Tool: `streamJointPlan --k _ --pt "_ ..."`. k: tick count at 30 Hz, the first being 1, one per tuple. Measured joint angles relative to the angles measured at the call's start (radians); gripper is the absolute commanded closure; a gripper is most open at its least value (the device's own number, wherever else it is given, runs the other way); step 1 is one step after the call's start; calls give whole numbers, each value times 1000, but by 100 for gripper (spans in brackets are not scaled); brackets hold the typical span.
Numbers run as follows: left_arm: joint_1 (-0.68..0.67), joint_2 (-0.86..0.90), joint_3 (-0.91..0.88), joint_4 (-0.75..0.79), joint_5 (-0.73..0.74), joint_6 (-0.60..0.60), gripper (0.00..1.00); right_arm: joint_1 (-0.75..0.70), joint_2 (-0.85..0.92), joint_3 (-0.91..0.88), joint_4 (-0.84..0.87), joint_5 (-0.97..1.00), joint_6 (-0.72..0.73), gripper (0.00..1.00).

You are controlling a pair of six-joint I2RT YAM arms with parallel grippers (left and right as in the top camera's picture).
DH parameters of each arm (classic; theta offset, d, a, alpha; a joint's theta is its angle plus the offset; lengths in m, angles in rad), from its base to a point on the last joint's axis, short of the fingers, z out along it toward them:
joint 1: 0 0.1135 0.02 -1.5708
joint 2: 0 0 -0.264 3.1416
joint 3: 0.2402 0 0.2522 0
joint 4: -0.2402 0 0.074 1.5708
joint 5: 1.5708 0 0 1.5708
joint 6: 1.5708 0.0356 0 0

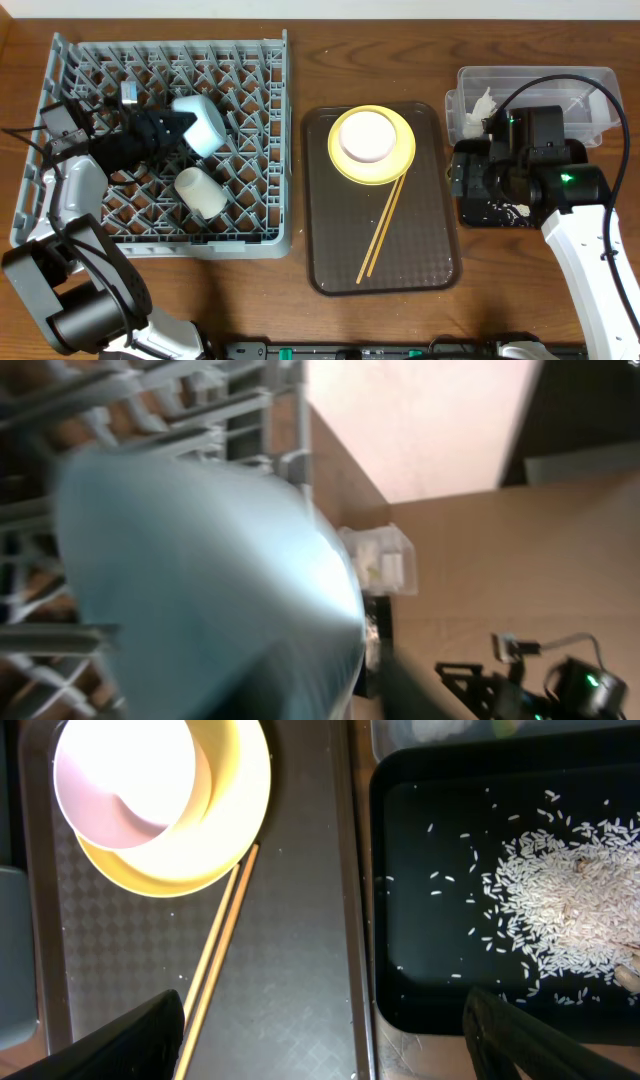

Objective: Sort waste into correct bins and load items into the dishwasher rack
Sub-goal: 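Carry the light-blue bowl with the left gripper and set it in the rack, then reach the left gripper to the pink bowl on the yellow plate and grasp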

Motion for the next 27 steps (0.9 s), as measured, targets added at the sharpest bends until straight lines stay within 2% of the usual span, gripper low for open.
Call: streamJointPlan --k 2,6,13,15,23,27 --pt "0 0 0 -1 -31 6 33 0 0 0 0 0 0 13" --pt "1 0 0 -2 -64 1 17 0 0 0 -1 0 0 13" --pt "16 -24 -1 -68 -209 -5 14 0 0 0 0 0 0 13" --pt "18 -61 -2 -82 -278 -5 10 0 0 0 0 0 0 13" --pt "16 -338 -2 -102 -518 -9 8 0 0 0 0 0 0 12" --pt "-45 -435 -2 -158 -618 -9 8 0 0 0 0 0 0 12"
